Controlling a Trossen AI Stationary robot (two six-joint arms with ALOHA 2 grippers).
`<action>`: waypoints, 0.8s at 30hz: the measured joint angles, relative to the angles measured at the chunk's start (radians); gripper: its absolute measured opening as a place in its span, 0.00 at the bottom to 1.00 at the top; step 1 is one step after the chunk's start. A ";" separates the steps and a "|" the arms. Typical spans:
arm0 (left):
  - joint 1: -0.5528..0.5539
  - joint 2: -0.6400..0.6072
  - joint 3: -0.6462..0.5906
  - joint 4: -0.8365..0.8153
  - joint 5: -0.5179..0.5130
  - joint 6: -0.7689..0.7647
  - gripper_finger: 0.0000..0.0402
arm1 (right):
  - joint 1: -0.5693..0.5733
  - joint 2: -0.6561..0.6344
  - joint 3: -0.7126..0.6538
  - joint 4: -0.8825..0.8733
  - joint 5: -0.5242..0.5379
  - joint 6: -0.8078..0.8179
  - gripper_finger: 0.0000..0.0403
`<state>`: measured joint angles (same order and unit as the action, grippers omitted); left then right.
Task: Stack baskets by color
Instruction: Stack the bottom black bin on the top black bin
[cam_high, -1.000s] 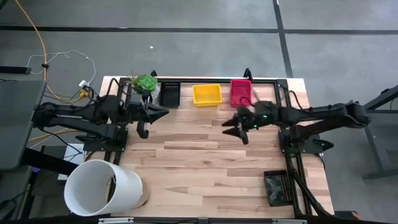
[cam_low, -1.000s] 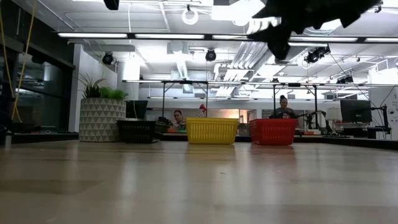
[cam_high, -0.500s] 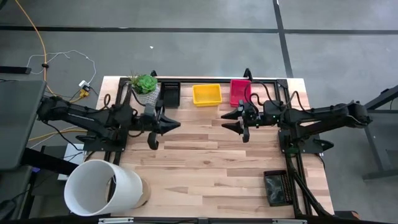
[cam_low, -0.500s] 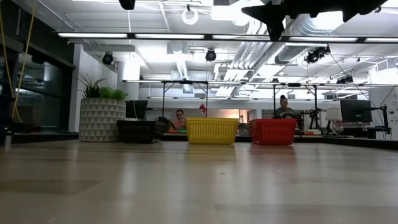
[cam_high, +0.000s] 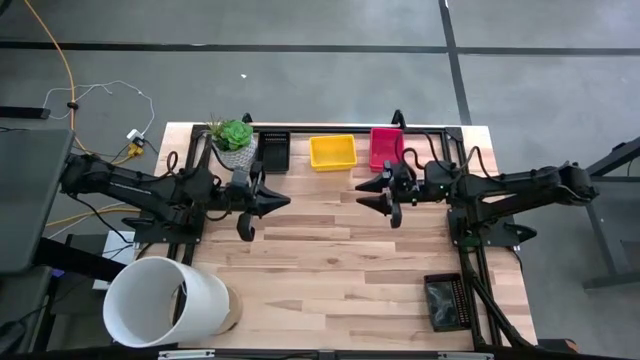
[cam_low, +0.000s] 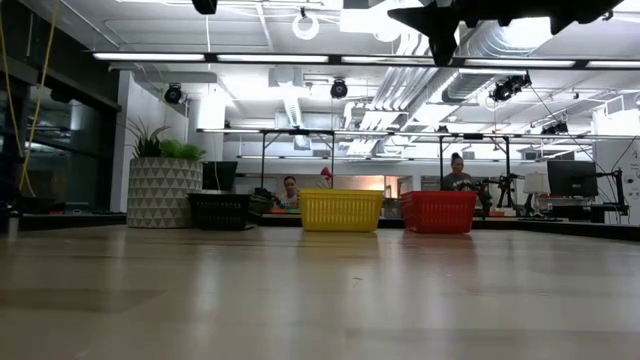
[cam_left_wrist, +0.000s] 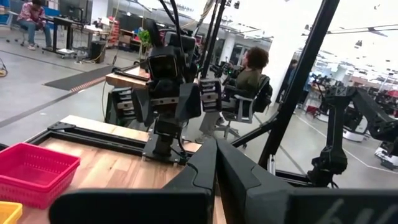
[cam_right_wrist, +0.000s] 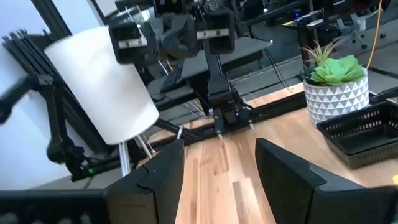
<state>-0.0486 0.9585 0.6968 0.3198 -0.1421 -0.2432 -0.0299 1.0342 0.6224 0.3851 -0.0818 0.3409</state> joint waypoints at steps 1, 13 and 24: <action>0.000 0.000 0.000 0.000 0.000 0.000 0.00 | 0.000 0.000 0.002 0.004 -0.001 0.018 0.46; 0.013 0.000 0.000 -0.004 0.002 0.003 0.00 | 0.175 0.014 0.310 -0.917 -0.044 0.029 0.46; 0.023 0.000 0.000 -0.008 0.002 0.011 0.00 | 0.432 0.012 0.216 -1.354 -0.146 0.310 0.46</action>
<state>-0.0257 0.9585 0.6968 0.3115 -0.1402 -0.2317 0.4016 1.0466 0.8386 -0.9684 -0.2283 0.6509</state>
